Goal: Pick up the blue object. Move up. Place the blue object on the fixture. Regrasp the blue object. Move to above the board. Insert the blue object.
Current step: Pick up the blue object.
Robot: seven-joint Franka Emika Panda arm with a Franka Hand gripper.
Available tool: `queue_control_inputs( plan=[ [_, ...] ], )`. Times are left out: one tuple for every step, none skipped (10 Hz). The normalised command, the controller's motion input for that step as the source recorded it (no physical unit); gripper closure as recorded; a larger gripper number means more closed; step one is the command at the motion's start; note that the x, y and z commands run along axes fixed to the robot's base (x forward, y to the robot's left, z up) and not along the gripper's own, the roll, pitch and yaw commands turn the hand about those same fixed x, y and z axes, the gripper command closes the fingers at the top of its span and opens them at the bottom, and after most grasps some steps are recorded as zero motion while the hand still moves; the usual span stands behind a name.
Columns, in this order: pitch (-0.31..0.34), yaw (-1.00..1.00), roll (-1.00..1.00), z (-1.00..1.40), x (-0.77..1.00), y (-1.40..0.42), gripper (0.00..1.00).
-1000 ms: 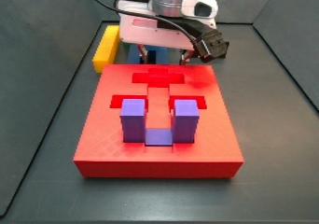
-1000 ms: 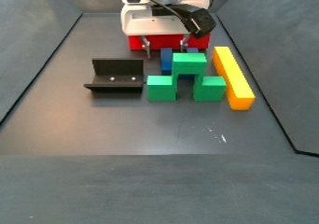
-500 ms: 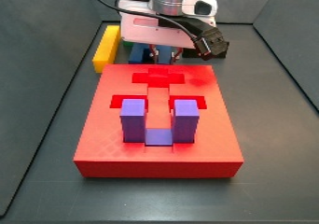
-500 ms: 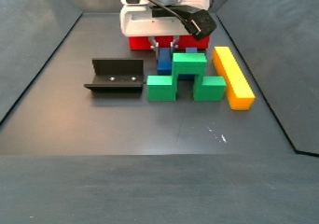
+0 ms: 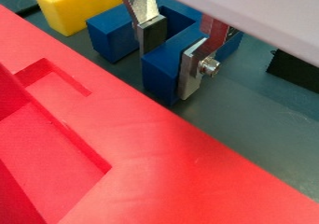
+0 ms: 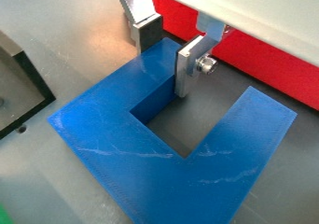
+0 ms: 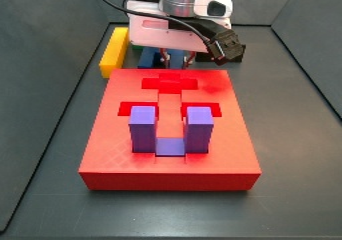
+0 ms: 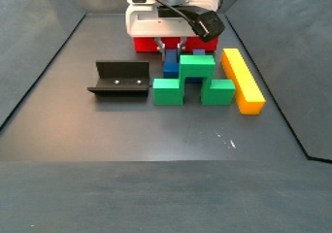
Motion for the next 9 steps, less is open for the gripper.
queue_control_inputs(
  plan=[
    [0.000, 0.00, 0.00, 0.00, 0.00, 0.00, 1.00],
    [0.000, 0.00, 0.00, 0.00, 0.00, 0.00, 1.00],
    [0.000, 0.00, 0.00, 0.00, 0.00, 0.00, 1.00],
    [0.000, 0.00, 0.00, 0.00, 0.00, 0.00, 1.00],
    [0.000, 0.00, 0.00, 0.00, 0.00, 0.00, 1.00],
    [0.000, 0.00, 0.00, 0.00, 0.00, 0.00, 1.00],
    [0.000, 0.00, 0.00, 0.00, 0.00, 0.00, 1.00],
    [0.000, 0.00, 0.00, 0.00, 0.00, 0.00, 1.00],
    [0.000, 0.00, 0.00, 0.00, 0.00, 0.00, 1.00]
  ],
)
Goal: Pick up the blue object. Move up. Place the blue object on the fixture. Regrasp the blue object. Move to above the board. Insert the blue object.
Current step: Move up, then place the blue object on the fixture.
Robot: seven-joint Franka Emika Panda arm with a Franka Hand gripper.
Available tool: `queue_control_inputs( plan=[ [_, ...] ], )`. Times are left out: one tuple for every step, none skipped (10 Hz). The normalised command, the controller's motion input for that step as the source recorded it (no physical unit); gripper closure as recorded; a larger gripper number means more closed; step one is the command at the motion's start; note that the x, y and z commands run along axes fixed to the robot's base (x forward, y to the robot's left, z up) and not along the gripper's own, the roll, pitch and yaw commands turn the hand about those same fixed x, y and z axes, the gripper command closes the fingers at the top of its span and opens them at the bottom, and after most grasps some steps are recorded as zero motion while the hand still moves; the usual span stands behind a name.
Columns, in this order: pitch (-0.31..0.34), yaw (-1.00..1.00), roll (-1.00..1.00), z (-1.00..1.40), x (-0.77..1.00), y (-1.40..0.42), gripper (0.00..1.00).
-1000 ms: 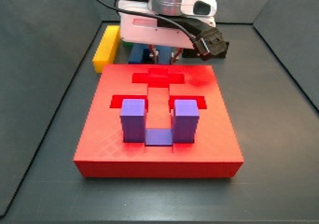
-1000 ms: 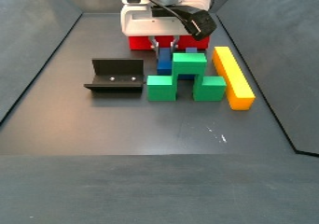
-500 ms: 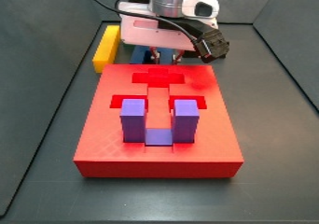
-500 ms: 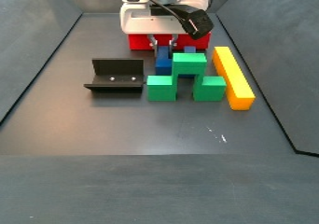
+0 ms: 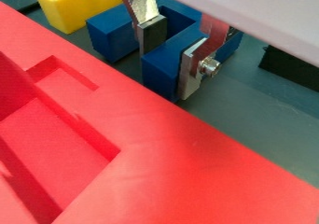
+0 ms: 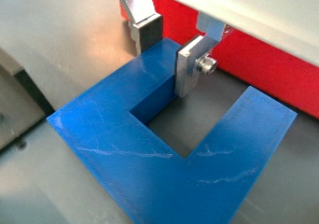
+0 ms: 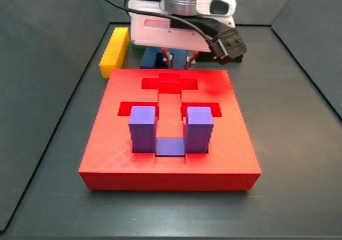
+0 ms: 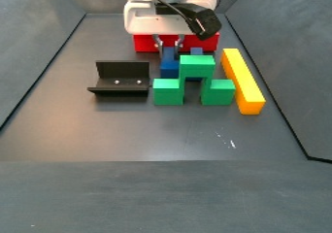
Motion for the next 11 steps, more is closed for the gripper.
queue_control_inputs(
  plan=[
    [0.000, 0.00, 0.00, 0.83, 0.00, 0.00, 1.00],
    [-0.011, 0.00, 0.00, 0.83, 0.05, 0.00, 1.00],
    [0.014, 0.01, -0.03, 0.56, 0.01, -0.01, 1.00],
    [0.009, 0.00, -0.07, 0.18, 0.03, 0.01, 1.00],
    [0.000, 0.00, 0.11, -0.01, 0.00, -0.08, 1.00],
    [0.000, 0.00, 0.12, 0.00, 0.00, -0.08, 1.00],
    [0.000, 0.00, 0.07, 0.00, 0.00, -0.01, 1.00],
    [0.000, -0.01, 0.00, -0.01, 0.00, 0.00, 1.00],
    [-0.023, -0.11, -0.19, 0.12, 0.00, 0.00, 1.00],
    [0.023, -0.03, -0.15, 0.56, 0.60, -0.10, 1.00],
    [0.031, -0.09, -0.69, 0.28, 0.88, 0.10, 1.00]
  ],
)
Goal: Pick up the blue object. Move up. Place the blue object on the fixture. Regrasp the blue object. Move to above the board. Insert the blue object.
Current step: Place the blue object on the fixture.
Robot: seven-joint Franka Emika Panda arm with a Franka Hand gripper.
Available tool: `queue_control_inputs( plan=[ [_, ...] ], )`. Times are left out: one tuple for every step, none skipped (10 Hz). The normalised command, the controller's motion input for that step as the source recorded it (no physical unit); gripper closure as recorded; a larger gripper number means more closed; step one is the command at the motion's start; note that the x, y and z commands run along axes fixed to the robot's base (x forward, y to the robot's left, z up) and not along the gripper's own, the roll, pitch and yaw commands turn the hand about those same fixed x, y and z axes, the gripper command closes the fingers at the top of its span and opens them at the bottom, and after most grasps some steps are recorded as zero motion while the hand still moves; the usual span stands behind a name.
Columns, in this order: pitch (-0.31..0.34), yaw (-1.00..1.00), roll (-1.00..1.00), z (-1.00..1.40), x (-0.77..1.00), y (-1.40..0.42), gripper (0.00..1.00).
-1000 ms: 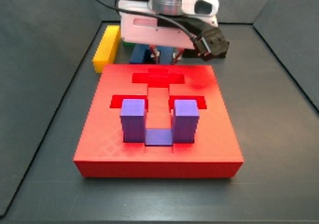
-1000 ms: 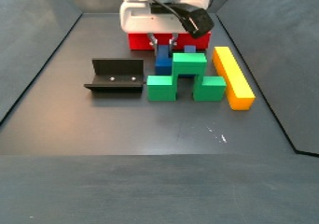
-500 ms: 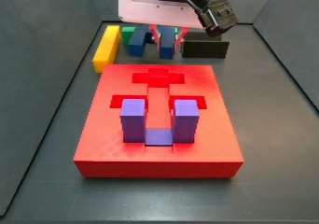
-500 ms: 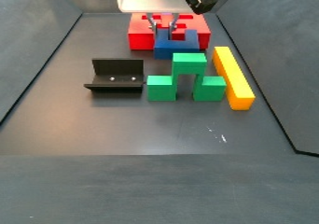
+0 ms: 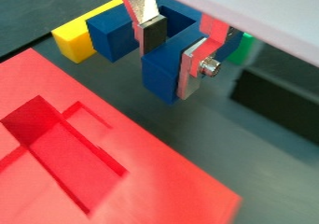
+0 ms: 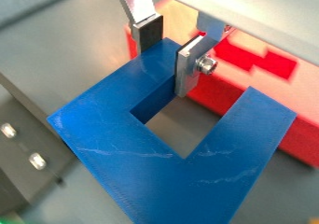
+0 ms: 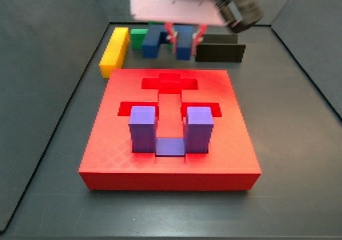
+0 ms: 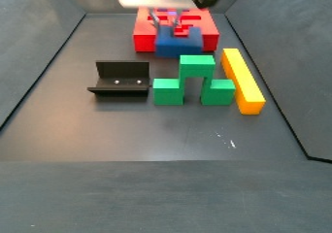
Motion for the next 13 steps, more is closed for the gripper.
queue_control_inputs(
  plan=[
    [0.000, -0.04, -0.78, 0.16, 0.73, 0.16, 1.00],
    [0.000, 0.00, -0.87, 0.17, 0.73, 0.15, 1.00],
    [0.000, 0.00, -0.88, 0.19, 0.77, 0.10, 1.00],
    [0.000, 0.00, -0.85, 0.18, 0.79, 0.03, 1.00],
    [0.000, -0.01, -0.79, 0.18, 0.79, 0.00, 1.00],
    [0.000, -0.02, -0.69, 0.22, 0.79, 0.00, 1.00],
    [0.000, -0.02, -0.64, 0.23, 0.81, 0.00, 1.00],
    [0.000, -0.03, -0.64, 0.20, 0.84, 0.00, 1.00],
    [0.000, -0.05, -0.60, 0.16, 0.82, 0.00, 1.00],
    [0.006, -0.07, -0.37, 0.08, 0.89, 0.01, 1.00],
    [0.049, -0.05, -0.27, 0.00, 0.91, 0.12, 1.00],
    [0.054, 0.00, -0.32, 0.06, 0.88, 0.26, 1.00],
    [0.117, 0.00, -0.12, 0.13, 0.77, 0.38, 1.00]
  ],
)
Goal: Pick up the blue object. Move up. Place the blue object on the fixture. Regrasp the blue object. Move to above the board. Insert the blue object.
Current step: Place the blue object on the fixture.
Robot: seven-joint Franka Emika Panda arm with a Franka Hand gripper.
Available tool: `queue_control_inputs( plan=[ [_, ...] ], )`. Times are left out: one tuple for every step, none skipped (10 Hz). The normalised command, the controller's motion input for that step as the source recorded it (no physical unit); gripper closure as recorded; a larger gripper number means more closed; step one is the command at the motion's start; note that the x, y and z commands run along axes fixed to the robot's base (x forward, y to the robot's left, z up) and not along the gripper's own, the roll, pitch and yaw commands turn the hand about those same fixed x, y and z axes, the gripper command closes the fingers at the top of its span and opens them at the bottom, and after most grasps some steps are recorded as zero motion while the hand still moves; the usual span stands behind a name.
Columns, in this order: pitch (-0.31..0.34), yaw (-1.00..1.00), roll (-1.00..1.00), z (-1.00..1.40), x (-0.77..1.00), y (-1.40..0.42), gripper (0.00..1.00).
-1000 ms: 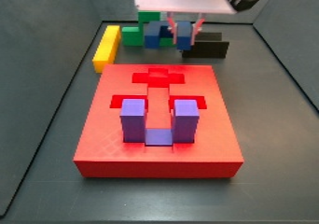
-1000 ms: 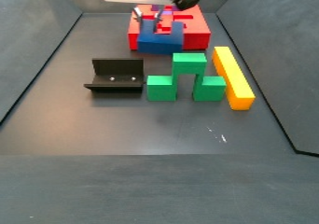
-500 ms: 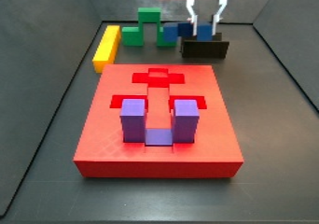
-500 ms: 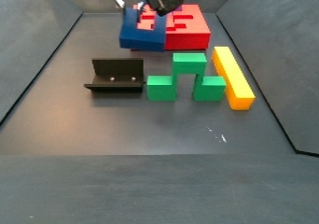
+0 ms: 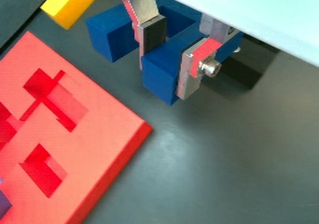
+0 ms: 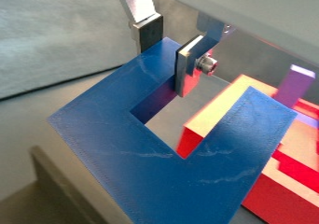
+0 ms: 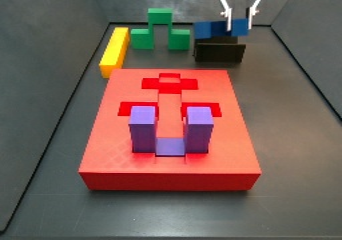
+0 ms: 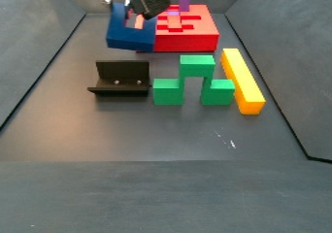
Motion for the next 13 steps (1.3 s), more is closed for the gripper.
queue_control_inputs(
  plan=[
    [0.151, 0.09, 0.00, 0.22, 0.71, 0.45, 1.00],
    [0.163, 0.10, -0.05, 0.20, 0.67, 0.44, 1.00],
    [0.163, 0.04, -0.24, 0.20, 0.69, 0.41, 1.00],
    [0.134, -0.06, -0.57, 0.00, 0.70, 0.45, 1.00],
    [0.089, -0.19, -0.79, -0.09, 0.45, 0.40, 1.00],
    [0.086, -0.18, -0.87, -0.14, 0.32, 0.41, 1.00],
    [0.137, -0.23, -0.75, -0.17, 0.25, 0.34, 1.00],
    [0.186, -0.29, -0.43, -0.13, 0.28, 0.14, 1.00],
    [0.194, -0.37, -0.18, -0.05, 0.34, 0.00, 1.00],
    [0.097, -0.23, -0.14, 0.00, 0.02, 0.00, 1.00],
    [0.000, -0.15, -0.36, 0.00, 0.00, 0.00, 1.00],
    [0.000, -0.13, -0.71, -0.07, 0.00, 0.20, 1.00],
    [0.000, -0.02, -0.67, -0.11, -0.03, 0.20, 1.00]
  ],
)
